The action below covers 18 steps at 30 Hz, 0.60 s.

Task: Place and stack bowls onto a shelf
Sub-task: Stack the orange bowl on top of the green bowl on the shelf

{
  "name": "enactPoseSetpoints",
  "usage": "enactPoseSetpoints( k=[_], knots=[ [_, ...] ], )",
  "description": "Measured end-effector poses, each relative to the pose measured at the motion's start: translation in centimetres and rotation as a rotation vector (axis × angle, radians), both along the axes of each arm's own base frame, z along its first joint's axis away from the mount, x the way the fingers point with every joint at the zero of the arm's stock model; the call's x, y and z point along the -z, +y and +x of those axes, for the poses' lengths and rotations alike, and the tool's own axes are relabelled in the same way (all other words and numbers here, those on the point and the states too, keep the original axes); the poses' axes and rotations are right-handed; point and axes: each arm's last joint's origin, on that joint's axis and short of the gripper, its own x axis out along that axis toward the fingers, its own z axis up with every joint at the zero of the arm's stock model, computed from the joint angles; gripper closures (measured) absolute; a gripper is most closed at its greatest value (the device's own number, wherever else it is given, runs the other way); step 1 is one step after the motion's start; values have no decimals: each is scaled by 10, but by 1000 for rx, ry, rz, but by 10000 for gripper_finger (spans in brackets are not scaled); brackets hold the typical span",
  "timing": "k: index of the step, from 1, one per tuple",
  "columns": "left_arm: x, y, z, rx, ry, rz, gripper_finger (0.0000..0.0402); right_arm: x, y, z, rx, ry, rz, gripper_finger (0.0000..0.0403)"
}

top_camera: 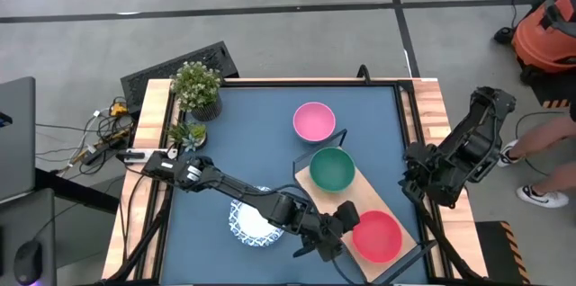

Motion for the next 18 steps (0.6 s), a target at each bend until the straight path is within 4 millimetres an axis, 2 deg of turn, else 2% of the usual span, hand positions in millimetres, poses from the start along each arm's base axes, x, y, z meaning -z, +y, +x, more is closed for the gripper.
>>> enactPoseSetpoints(
  k=[8,18],
  knots=[
    [-7,-7,-6,-121,-41,-18,214,9,32,26,-182,-33,-17,204],
    [-10,-19,-14,-239,-72,-55,214,42,66,41,-282,204,-118,204]
  ],
)
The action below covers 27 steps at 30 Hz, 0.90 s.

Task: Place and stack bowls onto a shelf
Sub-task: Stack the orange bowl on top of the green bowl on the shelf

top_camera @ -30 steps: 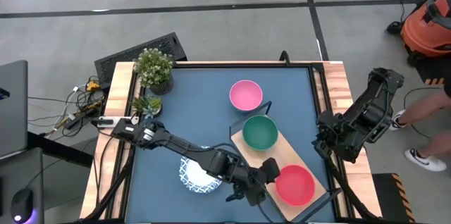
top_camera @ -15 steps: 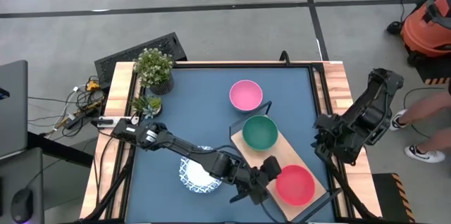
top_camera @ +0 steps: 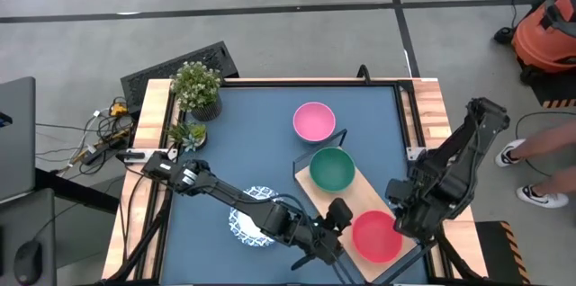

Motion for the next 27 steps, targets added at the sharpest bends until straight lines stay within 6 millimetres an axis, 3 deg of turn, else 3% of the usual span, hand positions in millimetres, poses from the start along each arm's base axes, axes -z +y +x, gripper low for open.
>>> enactPoseSetpoints(
  k=[8,15,19,27],
  knots=[
    [-1,-5,-3,-51,-16,-73,214,9,9,2,-8,21,-23,204],
    [-1,-7,-4,-77,-25,-90,214,28,-3,-6,59,-19,72,204],
    [-1,-7,-4,-77,-25,-89,214,28,-10,-12,89,-40,113,204],
    [0,-6,-5,-92,-6,-99,214,46,-6,-9,79,-46,137,204]
  ],
)
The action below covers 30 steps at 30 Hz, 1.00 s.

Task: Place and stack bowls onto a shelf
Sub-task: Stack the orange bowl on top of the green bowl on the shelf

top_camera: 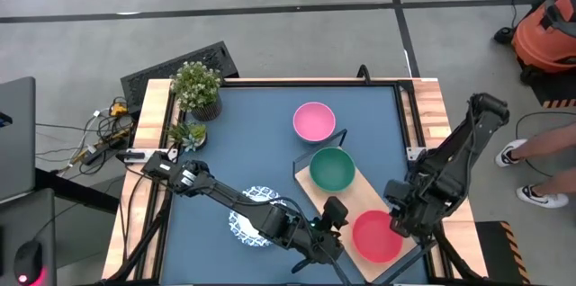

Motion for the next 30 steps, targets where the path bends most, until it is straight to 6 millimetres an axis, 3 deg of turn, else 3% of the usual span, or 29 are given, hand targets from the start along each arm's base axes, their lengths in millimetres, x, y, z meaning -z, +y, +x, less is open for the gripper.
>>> enactPoseSetpoints(
  k=[9,19,24,30],
  knots=[
    [-1,1,1,-12,-5,-15,214,11,3,2,-13,22,2,204],
    [-1,5,2,-36,-12,-16,214,-8,-9,-7,29,-39,111,204],
    [-1,6,3,-60,-19,-37,214,-14,-2,-2,13,-119,203,204],
    [-1,6,3,-67,-21,-48,214,2,8,6,-5,-70,121,204]
  ],
)
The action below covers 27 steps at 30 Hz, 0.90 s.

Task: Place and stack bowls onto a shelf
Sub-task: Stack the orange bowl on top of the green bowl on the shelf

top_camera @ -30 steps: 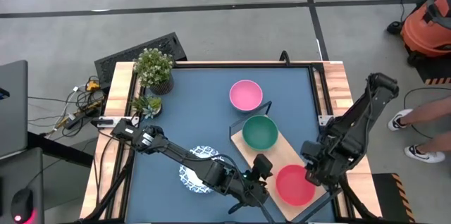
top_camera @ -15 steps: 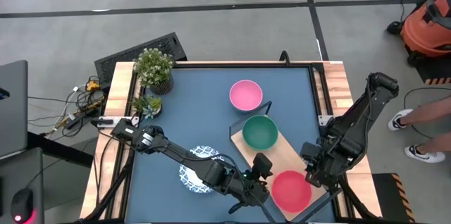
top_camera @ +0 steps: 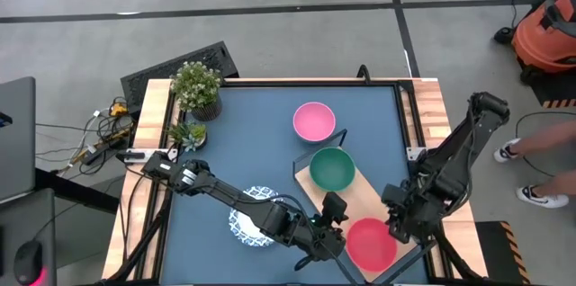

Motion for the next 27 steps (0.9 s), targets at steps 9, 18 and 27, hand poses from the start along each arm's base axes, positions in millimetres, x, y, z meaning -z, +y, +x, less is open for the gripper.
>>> enactPoseSetpoints(
  k=[9,18,27],
  knots=[
    [0,1,0,3,1,7,214,16,10,7,-33,61,-56,204],
    [0,7,3,-9,1,7,214,-2,-4,-5,18,44,12,204],
    [0,6,3,-11,0,3,214,-14,-3,-3,27,-62,122,204]
  ],
)
